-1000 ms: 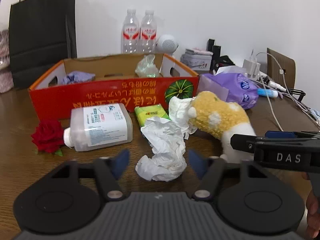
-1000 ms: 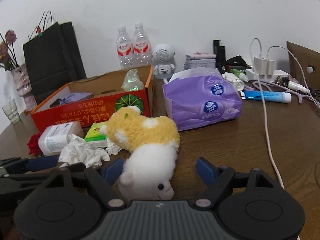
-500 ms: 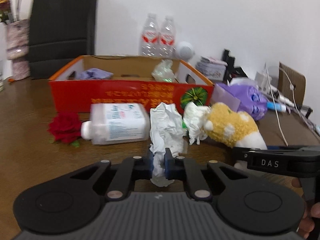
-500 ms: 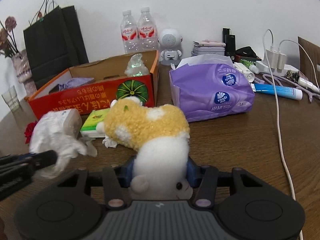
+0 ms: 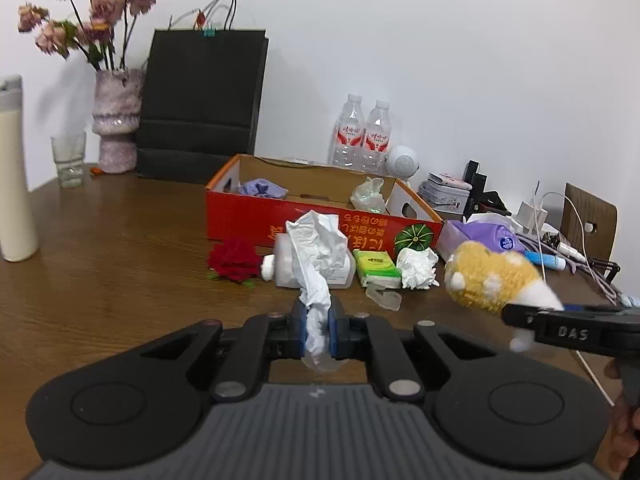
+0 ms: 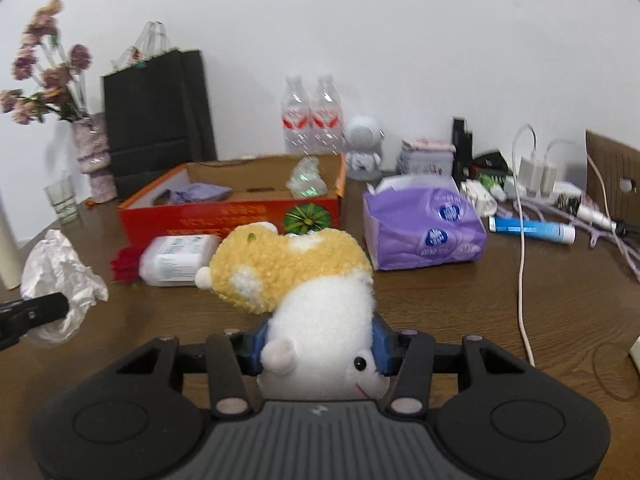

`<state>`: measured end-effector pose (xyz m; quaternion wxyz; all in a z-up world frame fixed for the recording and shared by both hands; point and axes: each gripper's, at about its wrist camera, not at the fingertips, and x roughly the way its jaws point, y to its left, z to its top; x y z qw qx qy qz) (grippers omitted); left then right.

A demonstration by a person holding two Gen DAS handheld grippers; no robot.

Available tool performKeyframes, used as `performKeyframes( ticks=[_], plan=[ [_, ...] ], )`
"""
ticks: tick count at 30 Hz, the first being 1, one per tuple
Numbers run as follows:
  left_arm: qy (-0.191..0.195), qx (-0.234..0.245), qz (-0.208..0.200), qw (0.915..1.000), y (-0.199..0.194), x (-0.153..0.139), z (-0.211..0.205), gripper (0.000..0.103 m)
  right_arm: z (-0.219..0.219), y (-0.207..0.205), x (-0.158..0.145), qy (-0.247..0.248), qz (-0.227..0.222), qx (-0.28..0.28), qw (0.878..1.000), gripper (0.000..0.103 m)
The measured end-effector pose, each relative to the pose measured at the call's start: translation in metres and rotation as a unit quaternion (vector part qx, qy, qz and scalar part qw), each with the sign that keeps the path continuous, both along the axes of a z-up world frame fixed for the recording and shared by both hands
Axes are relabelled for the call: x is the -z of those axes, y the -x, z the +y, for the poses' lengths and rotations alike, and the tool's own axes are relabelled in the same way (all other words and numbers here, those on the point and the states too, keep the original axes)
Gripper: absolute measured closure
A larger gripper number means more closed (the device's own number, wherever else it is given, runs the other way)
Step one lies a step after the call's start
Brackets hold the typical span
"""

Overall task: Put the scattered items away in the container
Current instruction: 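Lift both held items and carry them over the cardboard box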

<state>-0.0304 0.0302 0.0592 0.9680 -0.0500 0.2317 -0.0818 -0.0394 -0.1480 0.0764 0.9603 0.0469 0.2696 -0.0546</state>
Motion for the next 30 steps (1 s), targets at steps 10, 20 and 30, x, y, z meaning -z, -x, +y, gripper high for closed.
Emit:
performKeyframes(
  ticks=[10,20,30],
  plan=[
    [-0.025,-0.027,-0.017,0.9992,0.055,-0.001,0.008,0.092,0.031,0.081,-0.008,0.017,-0.067,-0.042,0.997,0.055],
    [-0.077,-0.046,-0.033,0.9955,0.109,0.01,0.004,0.092,0.05,0.135,-0.002,0.051,-0.079,-0.049,0.994,0.055],
    [-0.071,-0.059,-0.037,0.995,0.114,0.017,0.006,0.092,0.065,0.139,0.0,0.064,-0.085,-0.058,0.993,0.055]
  ],
)
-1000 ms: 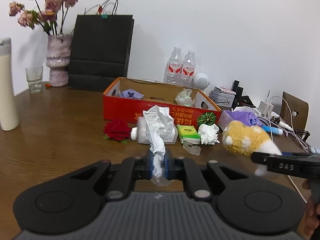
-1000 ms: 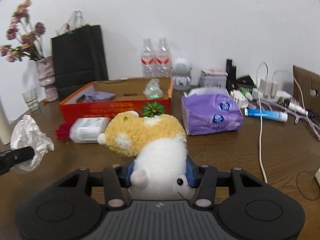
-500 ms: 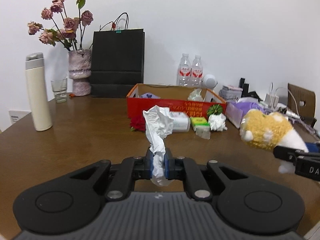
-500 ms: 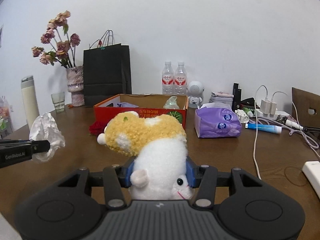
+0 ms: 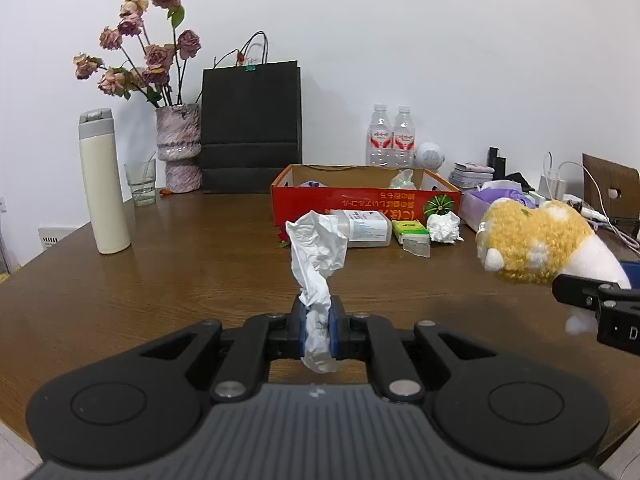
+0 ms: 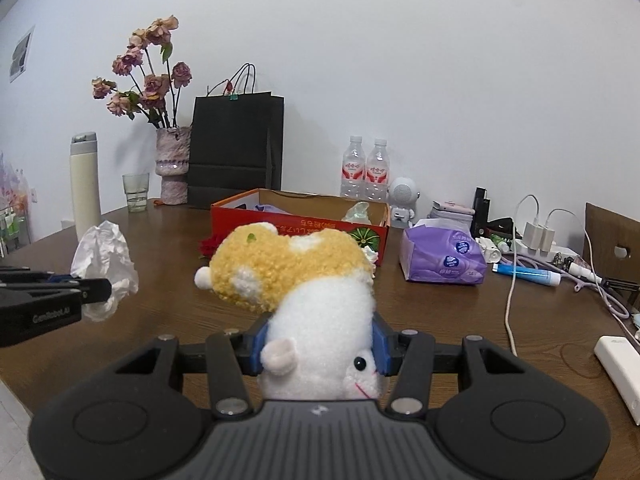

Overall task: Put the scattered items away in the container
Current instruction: 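Lift both held items and carry them over the cardboard box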

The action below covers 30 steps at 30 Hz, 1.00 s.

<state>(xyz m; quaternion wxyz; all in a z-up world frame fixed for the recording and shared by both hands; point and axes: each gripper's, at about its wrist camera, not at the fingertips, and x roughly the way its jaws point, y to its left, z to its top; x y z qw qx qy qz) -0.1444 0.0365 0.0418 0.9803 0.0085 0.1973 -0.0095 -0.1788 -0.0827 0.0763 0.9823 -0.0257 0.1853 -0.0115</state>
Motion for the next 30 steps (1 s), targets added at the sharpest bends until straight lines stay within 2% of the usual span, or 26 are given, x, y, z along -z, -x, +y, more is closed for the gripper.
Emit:
performKeyframes(
  ticks=[7,14,19,23,30],
  plan=[
    [0.002,0.001,-0.015,0.9999,-0.022,-0.011,0.002,0.092,0.0,-0.019,-0.002,-0.007,-0.004,0.0,1.0,0.055],
    [0.004,0.012,-0.049,0.9987,-0.057,-0.037,-0.001,0.092,-0.008,-0.055,-0.022,-0.005,-0.024,0.002,1.0,0.055],
    [0.0,0.024,-0.063,0.9978,-0.098,-0.051,-0.003,0.092,-0.014,-0.096,-0.033,-0.008,-0.027,0.002,1.0,0.055],
    [0.01,0.034,-0.053,0.998,-0.136,-0.061,-0.004,0.092,-0.021,-0.134,-0.041,-0.019,-0.026,0.001,0.999,0.055],
    [0.007,0.04,-0.06,0.9973,-0.19,-0.072,-0.01,0.092,-0.038,-0.202,-0.046,-0.03,-0.02,0.004,0.999,0.055]
  ],
)
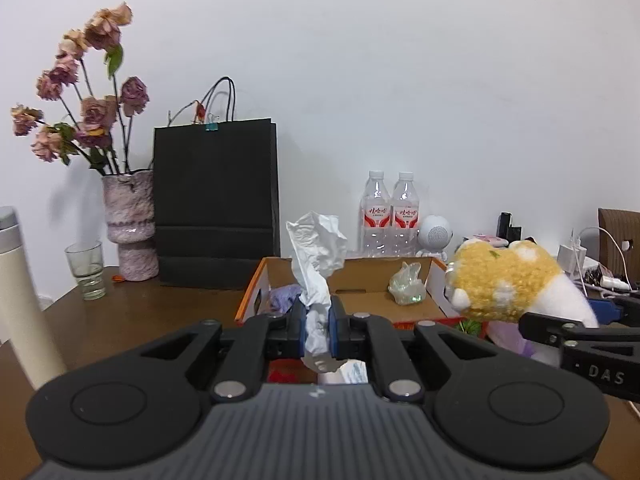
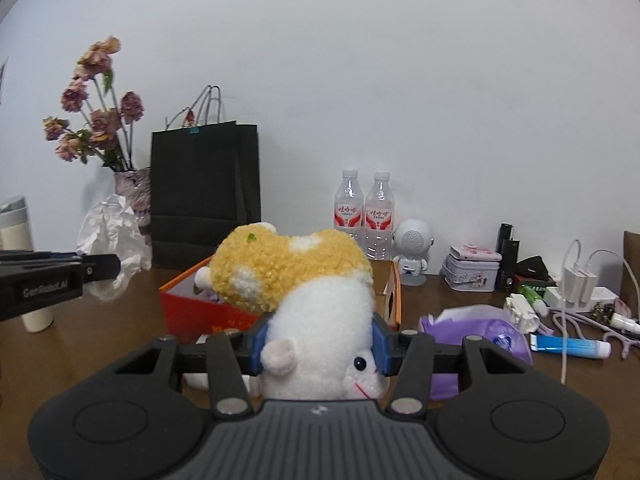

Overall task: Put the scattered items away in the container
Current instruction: 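Lift both held items and carry them over the cardboard box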

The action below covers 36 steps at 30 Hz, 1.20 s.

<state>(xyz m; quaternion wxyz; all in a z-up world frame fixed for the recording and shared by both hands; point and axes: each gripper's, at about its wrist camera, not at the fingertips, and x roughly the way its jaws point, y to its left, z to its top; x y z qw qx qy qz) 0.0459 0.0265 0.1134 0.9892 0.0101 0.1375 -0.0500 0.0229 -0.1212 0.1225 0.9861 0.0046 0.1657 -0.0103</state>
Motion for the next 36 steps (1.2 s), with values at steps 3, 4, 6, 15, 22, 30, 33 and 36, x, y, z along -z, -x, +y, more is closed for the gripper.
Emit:
performKeyframes(
  ticks=[3,4,6,15,22,30,33,36],
  plan=[
    [-0.002,0.003,0.012,0.9999,-0.028,0.002,-0.001,0.092,-0.007,-0.029,0.002,-0.008,0.014,-0.001,1.0,0.055],
    [-0.007,0.003,0.019,0.9998,-0.04,0.004,-0.002,0.092,-0.01,-0.04,0.004,-0.008,0.017,-0.002,1.0,0.055],
    [-0.018,0.003,0.037,0.9991,-0.07,0.007,-0.005,0.092,-0.014,-0.063,0.006,-0.005,0.031,-0.001,1.0,0.055],
    [-0.012,0.032,0.153,0.9877,-0.201,0.018,-0.012,0.092,-0.051,-0.178,0.01,-0.013,0.111,0.011,0.994,0.055],
    [-0.011,0.042,0.259,0.9649,-0.274,0.02,-0.018,0.092,-0.053,-0.253,0.004,-0.019,0.204,-0.009,0.979,0.055],
    [-0.032,0.039,0.392,0.9186,-0.305,0.056,-0.012,0.092,-0.069,-0.317,0.047,-0.101,0.37,-0.011,0.924,0.055],
    [-0.03,0.032,0.409,0.9117,-0.305,0.065,-0.007,0.092,-0.067,-0.32,0.054,-0.091,0.388,-0.009,0.917,0.056],
    [-0.027,0.036,0.424,0.9043,-0.3,0.072,-0.007,0.092,-0.064,-0.321,0.056,-0.073,0.402,-0.019,0.913,0.056]
  ],
)
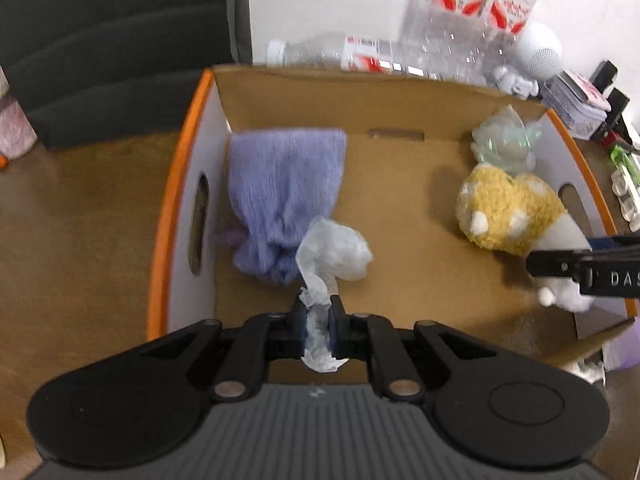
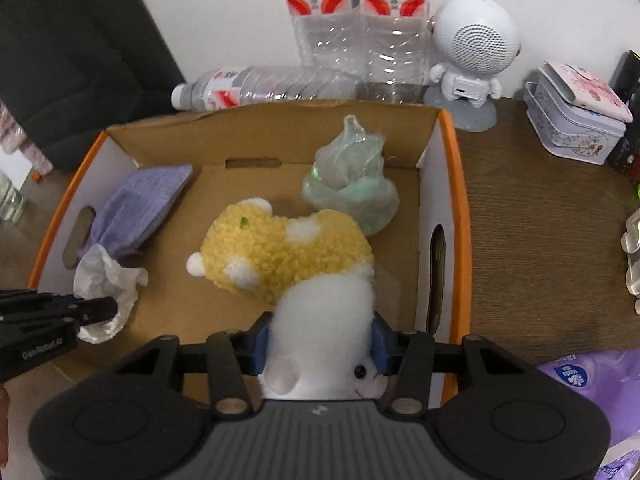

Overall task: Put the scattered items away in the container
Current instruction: 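Lift both held items and carry them over the cardboard box, then open both tools to drop the tissue and plush toy into the box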

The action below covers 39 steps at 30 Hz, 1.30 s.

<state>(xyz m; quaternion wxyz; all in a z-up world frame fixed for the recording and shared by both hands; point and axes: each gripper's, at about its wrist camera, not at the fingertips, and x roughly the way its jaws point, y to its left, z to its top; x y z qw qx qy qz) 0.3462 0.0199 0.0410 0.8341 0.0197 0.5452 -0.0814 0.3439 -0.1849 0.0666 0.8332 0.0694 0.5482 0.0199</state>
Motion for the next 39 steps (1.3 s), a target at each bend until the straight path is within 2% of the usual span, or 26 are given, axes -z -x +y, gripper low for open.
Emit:
performKeyframes(
  ticks=[4,8,11,15,19,23,25,26,27,28,30,32,36,39],
  plan=[
    [-0.008,0.008,0.01,0.9999,0.01,0.007,-0.002,0.092,0.004,-0.001,0.001,0.048,0.008,-0.012,0.999,0.056],
    [-0.005,0.017,0.014,0.9997,0.015,0.005,-0.004,0.092,0.001,-0.001,-0.002,0.048,0.01,-0.012,0.999,0.056],
    [0.007,0.002,-0.035,0.9994,0.011,-0.011,-0.006,0.09,0.003,-0.004,-0.01,0.025,-0.008,-0.016,1.0,0.056],
    [0.017,-0.019,-0.058,0.998,-0.012,-0.022,-0.01,0.09,0.017,-0.017,-0.019,0.003,-0.033,-0.024,0.999,0.056],
    [0.028,-0.047,-0.063,0.9965,-0.045,-0.016,-0.01,0.09,0.031,-0.037,-0.017,0.001,-0.047,-0.023,0.999,0.056],
    [0.011,-0.06,-0.053,0.9967,-0.065,0.004,-0.01,0.09,0.042,-0.051,0.0,0.028,-0.056,-0.014,0.998,0.056],
    [0.021,-0.064,-0.049,0.9965,-0.071,0.01,-0.01,0.09,0.045,-0.054,0.01,0.045,-0.058,-0.011,0.997,0.056],
    [0.026,-0.063,-0.051,0.9964,-0.071,0.011,-0.011,0.081,0.045,-0.055,0.015,0.046,-0.055,-0.011,0.997,0.053],
    [0.033,-0.059,-0.053,0.9963,-0.07,0.01,-0.012,0.064,0.045,-0.055,0.02,0.042,-0.048,-0.015,0.998,0.051],
    [0.038,-0.052,-0.055,0.9964,-0.068,0.009,-0.013,0.057,0.045,-0.055,0.023,0.037,-0.041,-0.02,0.998,0.051],
    [0.028,-0.034,-0.059,0.9973,-0.061,0.003,-0.016,0.034,0.04,-0.054,0.022,0.031,-0.039,-0.021,0.999,0.049],
    [0.02,-0.034,-0.064,0.9972,-0.056,-0.008,-0.013,0.023,0.034,-0.053,0.017,0.019,-0.026,-0.017,0.999,0.038],
    [0.013,-0.051,-0.058,0.9969,-0.043,-0.034,-0.002,0.003,0.017,-0.042,-0.005,-0.006,-0.009,0.0,1.0,0.025],
    [-0.002,-0.051,-0.043,0.9977,-0.031,-0.048,0.002,0.0,0.002,-0.024,-0.02,-0.008,0.009,0.02,1.0,0.023]
  ],
)
